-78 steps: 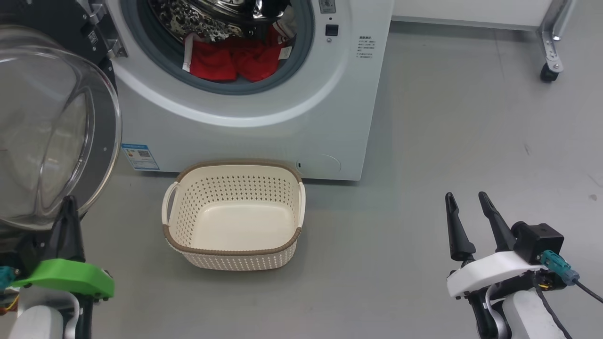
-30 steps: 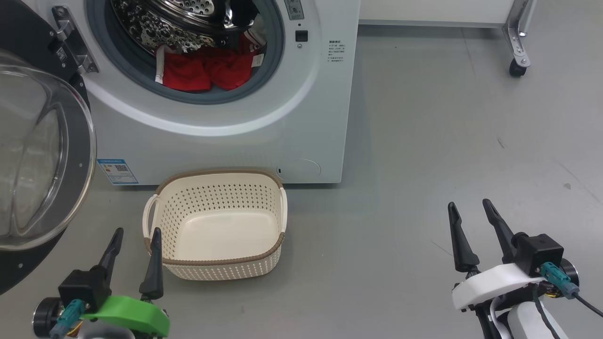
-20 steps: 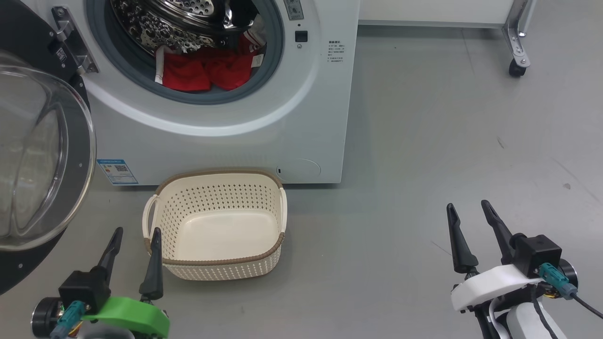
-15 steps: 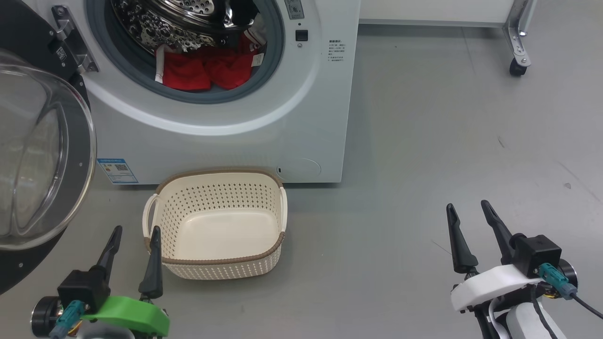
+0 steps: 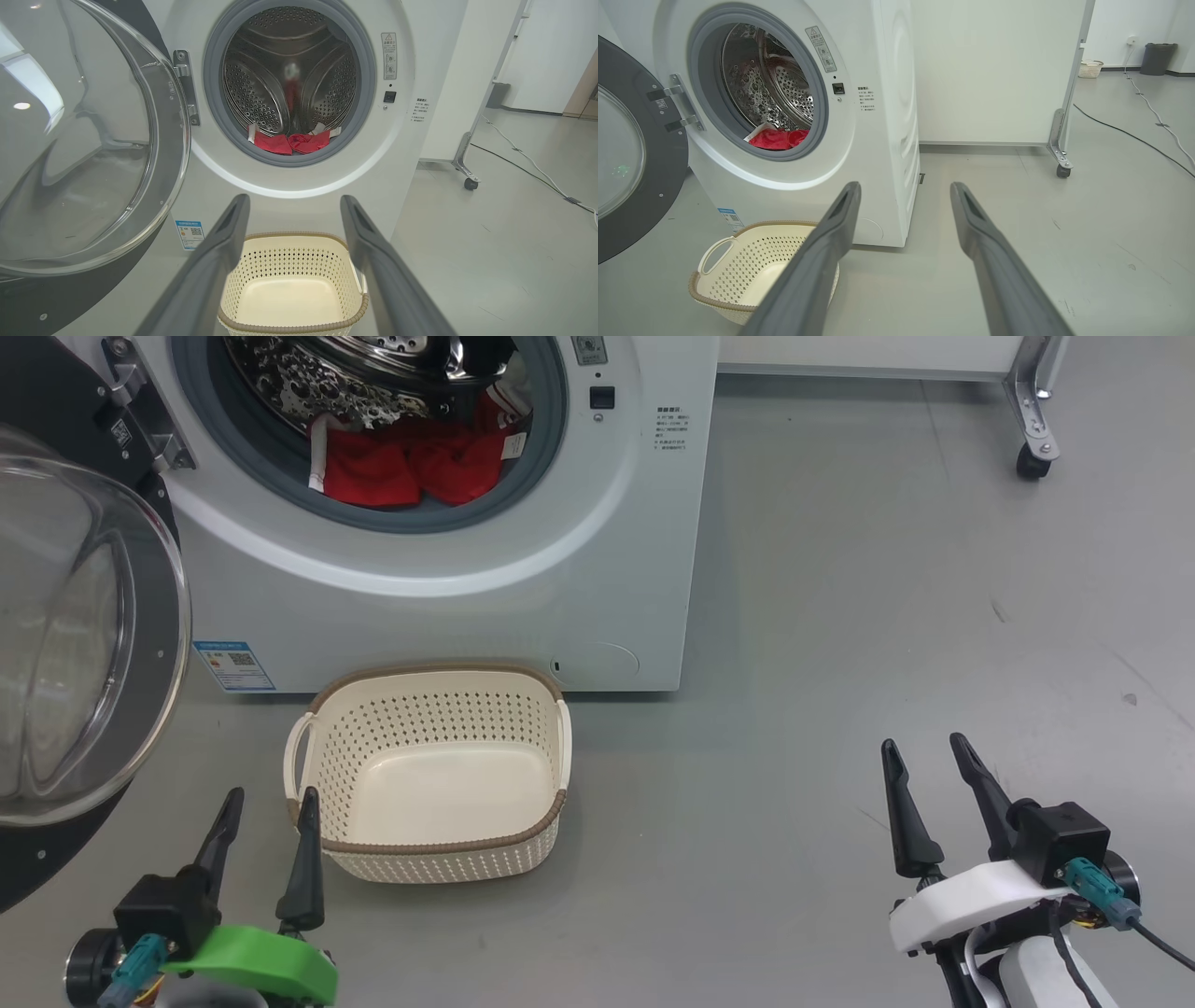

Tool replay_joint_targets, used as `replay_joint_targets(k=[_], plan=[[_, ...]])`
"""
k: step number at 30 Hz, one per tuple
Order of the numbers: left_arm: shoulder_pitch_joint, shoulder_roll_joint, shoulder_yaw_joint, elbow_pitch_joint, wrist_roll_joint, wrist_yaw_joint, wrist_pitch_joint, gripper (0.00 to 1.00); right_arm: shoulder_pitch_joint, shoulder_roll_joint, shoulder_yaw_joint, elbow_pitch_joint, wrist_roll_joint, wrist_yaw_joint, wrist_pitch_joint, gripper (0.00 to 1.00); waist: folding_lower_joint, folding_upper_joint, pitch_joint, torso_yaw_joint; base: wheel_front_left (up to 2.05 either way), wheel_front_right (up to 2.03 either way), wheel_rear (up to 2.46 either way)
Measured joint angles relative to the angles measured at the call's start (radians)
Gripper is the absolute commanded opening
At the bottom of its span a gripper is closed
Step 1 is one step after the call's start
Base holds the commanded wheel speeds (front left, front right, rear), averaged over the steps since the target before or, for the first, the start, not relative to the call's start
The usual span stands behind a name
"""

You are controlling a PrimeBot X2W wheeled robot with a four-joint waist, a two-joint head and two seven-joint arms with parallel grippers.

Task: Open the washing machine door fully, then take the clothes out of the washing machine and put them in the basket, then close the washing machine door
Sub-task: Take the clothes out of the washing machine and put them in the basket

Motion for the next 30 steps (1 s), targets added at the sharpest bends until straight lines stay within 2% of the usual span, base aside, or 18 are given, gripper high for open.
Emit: replay_joint_targets(k=[16, 30], plan=[[0.0, 0.0, 0.002, 0.0, -0.015, -0.015, 0.0, 1.0, 0.0, 0.003, -0.005, 0.004, 0.0, 0.0, 0.0, 1.0, 0.0, 0.0, 0.003, -0.001, 0.07, -0.07, 0.0], [0.0, -0.003, 0.004, 0.007, -0.028, -0.022, 0.0, 1.0, 0.0, 0.006, -0.007, 0.009, 0.0, 0.0, 0.0, 1.0, 0.0, 0.0, 0.001, 0.004, 0.57, -0.57, 0.0]])
